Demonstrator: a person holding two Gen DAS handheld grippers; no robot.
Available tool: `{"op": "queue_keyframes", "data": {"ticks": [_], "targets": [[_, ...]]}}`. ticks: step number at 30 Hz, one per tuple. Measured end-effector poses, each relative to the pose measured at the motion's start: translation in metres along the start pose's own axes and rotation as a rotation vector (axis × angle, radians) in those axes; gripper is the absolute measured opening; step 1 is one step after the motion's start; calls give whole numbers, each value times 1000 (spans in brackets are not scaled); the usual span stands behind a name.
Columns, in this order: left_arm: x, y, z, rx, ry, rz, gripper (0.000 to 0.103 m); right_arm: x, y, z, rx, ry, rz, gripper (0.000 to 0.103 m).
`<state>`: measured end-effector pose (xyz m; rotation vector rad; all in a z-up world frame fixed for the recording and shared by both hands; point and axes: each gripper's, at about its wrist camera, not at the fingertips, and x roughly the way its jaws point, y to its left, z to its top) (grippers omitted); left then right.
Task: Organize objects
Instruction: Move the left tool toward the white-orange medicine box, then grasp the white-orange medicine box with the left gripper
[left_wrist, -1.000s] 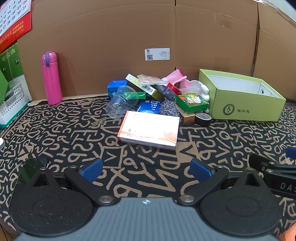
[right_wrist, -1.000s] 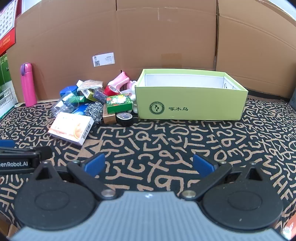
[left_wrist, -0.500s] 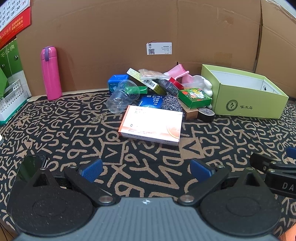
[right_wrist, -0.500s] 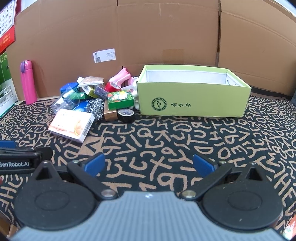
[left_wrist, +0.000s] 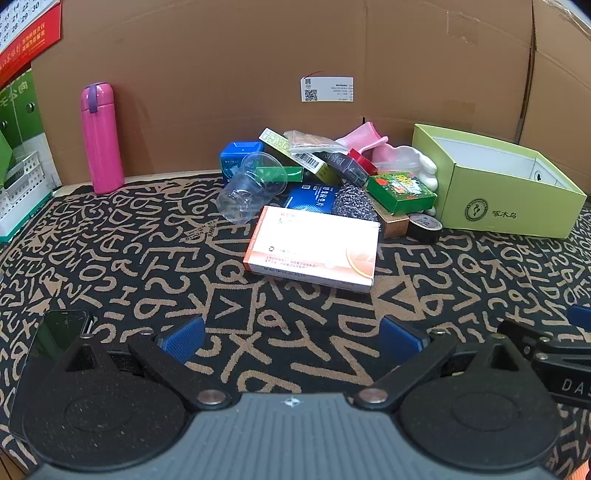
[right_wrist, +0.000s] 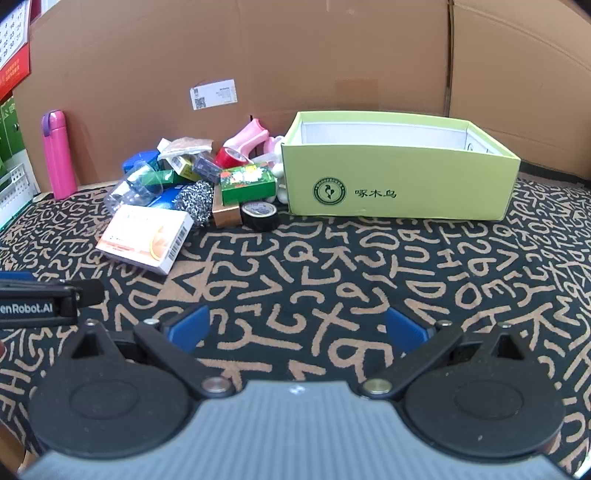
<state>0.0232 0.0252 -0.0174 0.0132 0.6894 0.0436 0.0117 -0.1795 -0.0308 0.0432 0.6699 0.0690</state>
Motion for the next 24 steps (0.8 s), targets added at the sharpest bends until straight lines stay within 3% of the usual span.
{"op": "queue_keyframes", "data": {"ticks": [14, 21, 24], "targets": [[15, 3, 6, 1, 14, -15, 103, 21, 1, 4, -19, 24, 29, 103], [25, 13, 12, 1, 31, -85, 103, 30, 11, 10, -193, -38, 218, 103], [25, 23, 19, -18, 10, -80, 103, 44, 22, 22, -291, -41, 274, 103]]}}
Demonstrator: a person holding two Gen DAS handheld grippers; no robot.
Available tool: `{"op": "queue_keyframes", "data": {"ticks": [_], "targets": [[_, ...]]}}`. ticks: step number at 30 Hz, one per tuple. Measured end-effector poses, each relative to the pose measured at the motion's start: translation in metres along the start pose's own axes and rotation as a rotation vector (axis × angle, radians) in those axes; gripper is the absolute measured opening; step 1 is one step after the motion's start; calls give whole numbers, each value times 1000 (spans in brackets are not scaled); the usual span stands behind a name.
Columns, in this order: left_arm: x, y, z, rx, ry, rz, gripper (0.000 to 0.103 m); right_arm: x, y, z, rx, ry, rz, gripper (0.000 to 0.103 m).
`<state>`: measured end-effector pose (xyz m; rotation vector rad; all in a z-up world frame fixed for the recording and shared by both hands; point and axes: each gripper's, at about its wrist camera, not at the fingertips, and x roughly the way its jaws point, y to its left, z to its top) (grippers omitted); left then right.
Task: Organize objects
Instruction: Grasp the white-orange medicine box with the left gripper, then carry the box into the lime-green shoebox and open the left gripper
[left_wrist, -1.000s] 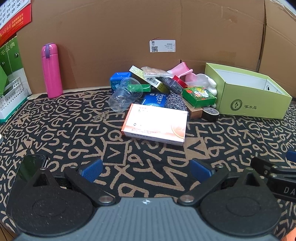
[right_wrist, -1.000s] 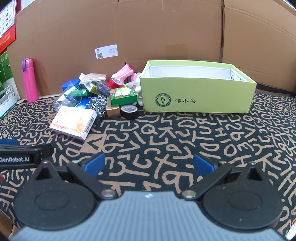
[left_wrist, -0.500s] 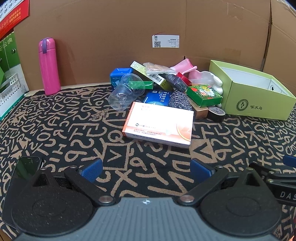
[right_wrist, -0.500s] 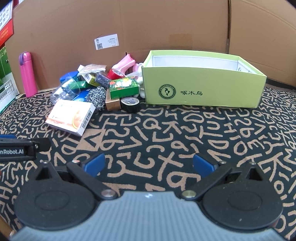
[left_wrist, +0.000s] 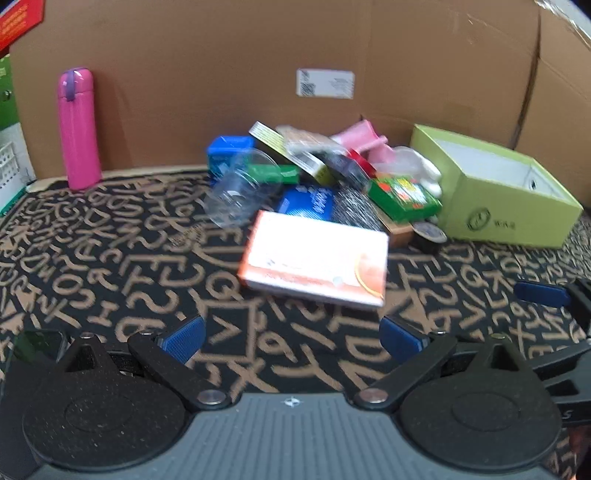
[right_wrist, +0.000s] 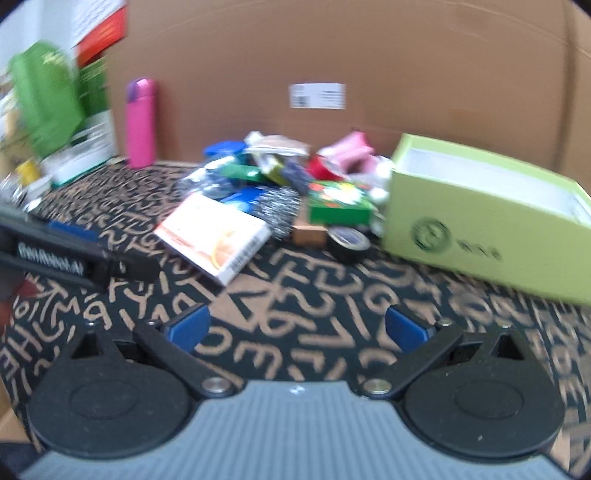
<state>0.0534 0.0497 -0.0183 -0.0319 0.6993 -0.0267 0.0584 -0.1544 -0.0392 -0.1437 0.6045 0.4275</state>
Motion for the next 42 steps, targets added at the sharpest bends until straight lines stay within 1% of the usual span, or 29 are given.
{"op": "queue_keyframes", "data": {"ticks": [3, 6, 9, 11, 12, 13, 15, 17, 19, 20, 21, 23, 24, 25, 26, 27, 28, 31, 33, 35, 38, 40, 41, 42], "targets": [[2, 8, 6, -4, -18, 4, 103, 23, 6, 16, -107, 2, 55, 103], [13, 16, 13, -27, 0, -25, 103, 44, 16, 29, -209, -8, 117, 102], [27, 23, 16, -59, 20, -44, 103, 60, 35, 38, -368, -21, 125, 99], [37, 27, 18, -88, 39, -51, 102, 70, 48, 40, -458, -31, 127, 93], [41, 30, 19, -106, 49, -56, 102, 75, 53, 40, -484, -35, 133, 87], [44, 32, 20, -125, 53, -66, 101, 79, 55, 40, -491, -33, 144, 77], [50, 35, 22, -153, 53, -85, 101, 85, 57, 37, -480, -5, 157, 74], [58, 36, 25, -169, 64, -89, 99, 79, 53, 33, -425, 8, 172, 73], [66, 34, 27, -186, 83, -98, 98, 66, 49, 24, -368, 30, 199, 73], [67, 31, 27, -197, 87, -119, 97, 58, 50, 17, -353, 39, 202, 73], [68, 27, 27, -198, 89, -136, 97, 48, 51, 9, -336, 40, 204, 70], [68, 14, 26, -159, 87, -168, 97, 28, 50, -4, -270, 47, 221, 70], [68, 6, 25, -126, 91, -176, 97, 20, 50, -11, -230, 49, 235, 72], [67, -2, 23, -85, 97, -178, 96, 15, 50, -15, -204, 49, 241, 76], [65, -9, 22, -37, 102, -179, 93, 11, 49, -18, -190, 49, 240, 78], [63, -15, 21, 4, 105, -182, 93, 9, 49, -18, -180, 48, 227, 81], [59, -15, 20, 25, 104, -181, 93, 8, 48, -17, -172, 44, 215, 82], [41, -5, 13, 12, 89, -141, 93, 10, 45, -8, -122, 36, 217, 89], [33, 5, 9, -13, 94, -128, 92, 13, 49, -6, -105, 46, 222, 89], [33, 7, 7, -37, 125, -144, 92, 16, 56, -7, -112, 46, 229, 89], [41, 0, 5, -51, 163, -180, 91, 18, 67, -13, -123, 63, 198, 82], [43, -9, 6, -43, 156, -202, 91, 14, 66, -15, -123, 48, 181, 67], [44, -14, 6, -35, 148, -210, 87, 12, 64, -16, -106, 47, 167, 67], [45, -16, 5, -36, 135, -220, 82, 11, 61, -17, -91, 46, 148, 67]]}}
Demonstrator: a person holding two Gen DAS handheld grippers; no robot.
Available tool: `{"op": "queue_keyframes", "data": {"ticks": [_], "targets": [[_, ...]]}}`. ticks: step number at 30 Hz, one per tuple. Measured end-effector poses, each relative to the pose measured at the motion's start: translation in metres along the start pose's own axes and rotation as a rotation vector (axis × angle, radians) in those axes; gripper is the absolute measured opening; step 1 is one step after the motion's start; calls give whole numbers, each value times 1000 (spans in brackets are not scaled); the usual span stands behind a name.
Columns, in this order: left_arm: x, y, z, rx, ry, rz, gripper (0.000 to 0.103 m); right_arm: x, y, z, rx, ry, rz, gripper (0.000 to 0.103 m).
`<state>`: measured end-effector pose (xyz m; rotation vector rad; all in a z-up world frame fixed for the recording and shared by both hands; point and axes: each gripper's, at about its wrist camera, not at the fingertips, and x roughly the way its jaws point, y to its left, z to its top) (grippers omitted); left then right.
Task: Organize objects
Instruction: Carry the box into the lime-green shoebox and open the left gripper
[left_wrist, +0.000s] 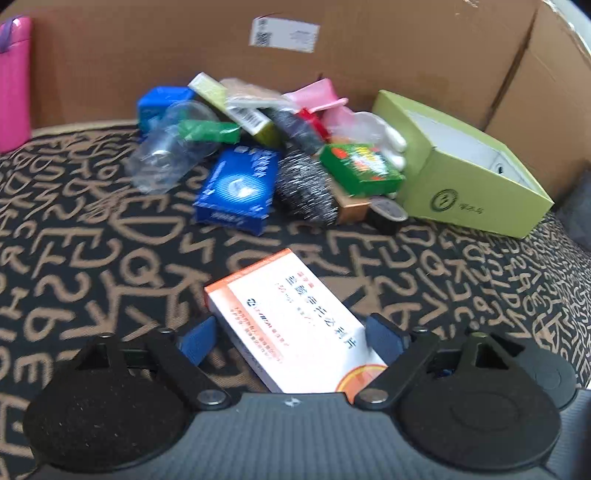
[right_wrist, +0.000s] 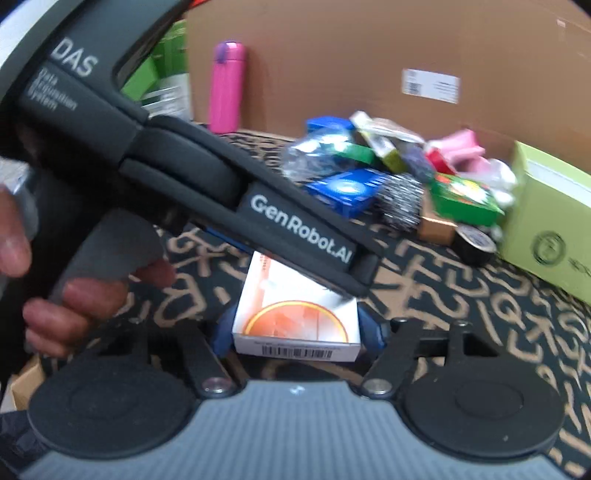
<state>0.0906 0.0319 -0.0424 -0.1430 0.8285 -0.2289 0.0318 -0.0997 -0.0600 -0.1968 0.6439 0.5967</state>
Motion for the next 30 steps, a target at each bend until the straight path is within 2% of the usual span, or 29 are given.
{"op": "queue_keyframes", "data": {"ticks": [4, 8, 15, 18, 24, 30], "targets": [[2, -13, 3, 12, -3, -52, 69, -11, -16, -6, 49, -6, -43, 66], [2, -41, 17, 66, -30, -86, 68, -27, -33, -1, 56, -39, -116, 66], [-9, -107, 78, 201, -170, -172, 67, -70, -81, 31, 81, -188, -282, 66], [-1, -129, 109, 242, -200, -203, 67, -77, -107, 48, 110, -233, -339, 66], [46, -155, 153, 301, -207, -218, 67, -60, -172, 71, 244, -236, -351, 66], [96, -153, 176, 269, -157, -224, 67, -23, -219, 80, 325, -188, -324, 66]]}}
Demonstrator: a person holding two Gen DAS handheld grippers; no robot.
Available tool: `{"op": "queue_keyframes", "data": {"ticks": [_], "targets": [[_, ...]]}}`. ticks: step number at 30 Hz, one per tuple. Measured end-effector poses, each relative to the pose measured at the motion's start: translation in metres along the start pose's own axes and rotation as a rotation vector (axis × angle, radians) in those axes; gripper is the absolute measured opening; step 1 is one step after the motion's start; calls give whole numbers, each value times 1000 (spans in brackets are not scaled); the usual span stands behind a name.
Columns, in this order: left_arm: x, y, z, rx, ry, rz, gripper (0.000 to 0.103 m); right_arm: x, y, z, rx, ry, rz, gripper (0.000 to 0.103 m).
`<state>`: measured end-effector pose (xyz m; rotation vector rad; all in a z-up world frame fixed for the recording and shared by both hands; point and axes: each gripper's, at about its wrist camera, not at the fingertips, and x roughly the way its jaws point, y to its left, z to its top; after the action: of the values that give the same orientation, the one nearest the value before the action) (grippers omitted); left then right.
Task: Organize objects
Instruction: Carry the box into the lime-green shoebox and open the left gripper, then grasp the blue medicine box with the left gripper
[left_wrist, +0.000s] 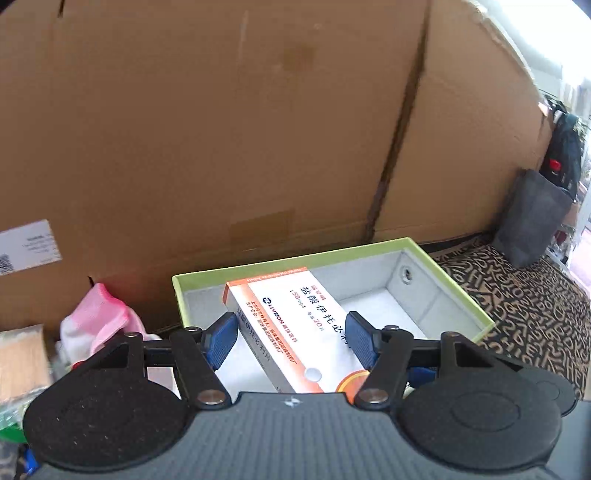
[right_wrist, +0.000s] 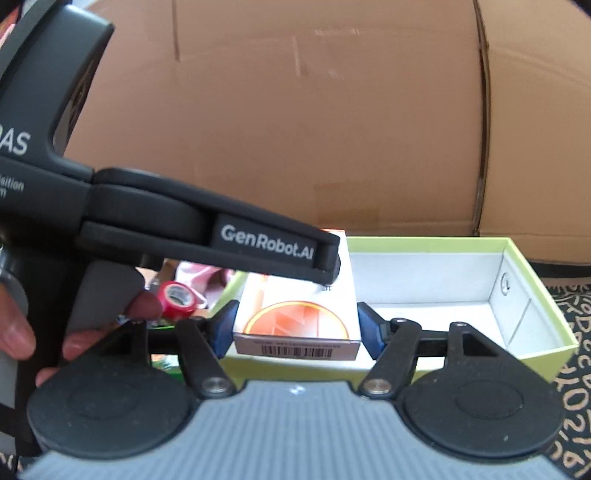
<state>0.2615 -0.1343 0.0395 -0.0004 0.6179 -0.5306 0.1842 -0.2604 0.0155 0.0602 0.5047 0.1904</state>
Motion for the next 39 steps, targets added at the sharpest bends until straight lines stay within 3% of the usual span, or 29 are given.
{"op": "queue_keyframes", "data": {"ticks": [4, 6, 10, 13, 25, 29, 39], "targets": [[19, 14, 5, -39, 5, -5, 67, 26, -4, 4, 4, 25, 6, 67], [25, 21, 7, -55, 21, -17, 77, 40, -5, 4, -14, 63, 18, 68], [21, 32, 1, -75, 13, -25, 82, 49, -12, -5, -13, 85, 24, 99], [4, 33, -7, -97, -30, -42, 85, 38, -16, -12, 5, 56, 54, 103], [-119, 13, -61, -113, -253, 33, 97, -26, 9, -32, -60, -76, 8, 103], [-154, 9, -92, -102, -311, 114, 100, -62, 20, -51, -37, -68, 27, 103], [-165, 46, -177, -208, -197, 258, 100, -70, 42, -109, 23, 46, 46, 103]]}}
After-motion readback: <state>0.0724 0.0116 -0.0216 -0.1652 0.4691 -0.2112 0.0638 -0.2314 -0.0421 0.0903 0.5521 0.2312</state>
